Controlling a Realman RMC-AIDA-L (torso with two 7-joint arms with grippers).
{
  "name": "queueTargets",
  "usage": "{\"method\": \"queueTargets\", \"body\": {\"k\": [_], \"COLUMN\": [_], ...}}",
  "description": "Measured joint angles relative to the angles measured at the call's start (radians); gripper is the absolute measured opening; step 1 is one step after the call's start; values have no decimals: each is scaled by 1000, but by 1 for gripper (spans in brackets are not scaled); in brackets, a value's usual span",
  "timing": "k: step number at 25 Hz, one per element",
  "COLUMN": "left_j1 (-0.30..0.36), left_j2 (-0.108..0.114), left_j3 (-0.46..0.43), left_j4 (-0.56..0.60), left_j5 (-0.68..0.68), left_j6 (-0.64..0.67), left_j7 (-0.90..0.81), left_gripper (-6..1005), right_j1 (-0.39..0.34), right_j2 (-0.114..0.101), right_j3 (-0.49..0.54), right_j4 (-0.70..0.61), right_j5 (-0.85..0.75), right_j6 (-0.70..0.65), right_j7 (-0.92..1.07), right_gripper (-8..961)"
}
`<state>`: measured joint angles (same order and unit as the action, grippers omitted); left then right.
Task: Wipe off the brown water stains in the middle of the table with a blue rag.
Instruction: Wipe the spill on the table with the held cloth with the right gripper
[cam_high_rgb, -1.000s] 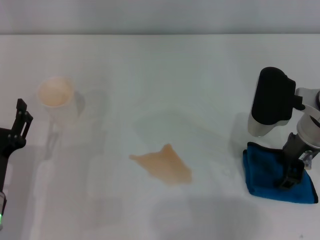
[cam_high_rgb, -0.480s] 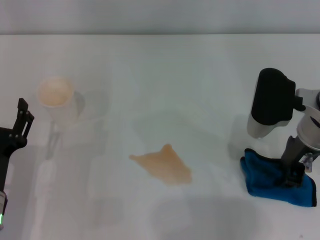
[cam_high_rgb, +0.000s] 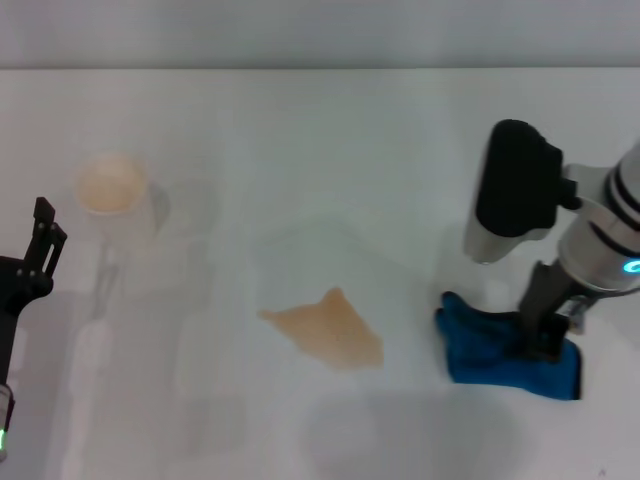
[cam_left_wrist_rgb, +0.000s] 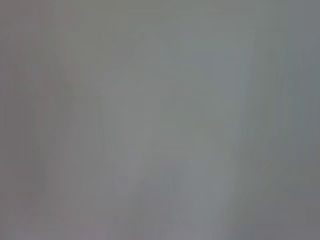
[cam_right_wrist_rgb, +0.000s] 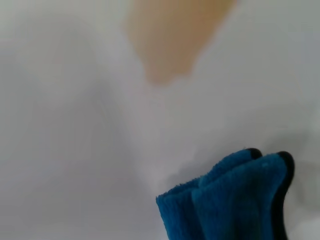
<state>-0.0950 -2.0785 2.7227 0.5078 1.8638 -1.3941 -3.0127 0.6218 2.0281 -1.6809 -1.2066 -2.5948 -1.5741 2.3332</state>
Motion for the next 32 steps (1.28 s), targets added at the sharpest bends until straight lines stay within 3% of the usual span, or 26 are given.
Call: {"method": "queueTargets", "body": {"k": [17, 32], "left_j1": [0, -5], "left_j2": [0, 0], "left_j3": [0, 0], "left_j4": [3, 3], "left_j5": [5, 8], "left_j6": [0, 4], "left_j7": [0, 0], "left_gripper": [862, 861], "right_j1": [44, 43], "right_j2": [0, 0], "right_j3": [-325, -542], "right_j4": [16, 46], "right_j5": [314, 400], "right_j6": [308, 676], "right_j7": [-5, -10], "right_gripper": [164, 161]}}
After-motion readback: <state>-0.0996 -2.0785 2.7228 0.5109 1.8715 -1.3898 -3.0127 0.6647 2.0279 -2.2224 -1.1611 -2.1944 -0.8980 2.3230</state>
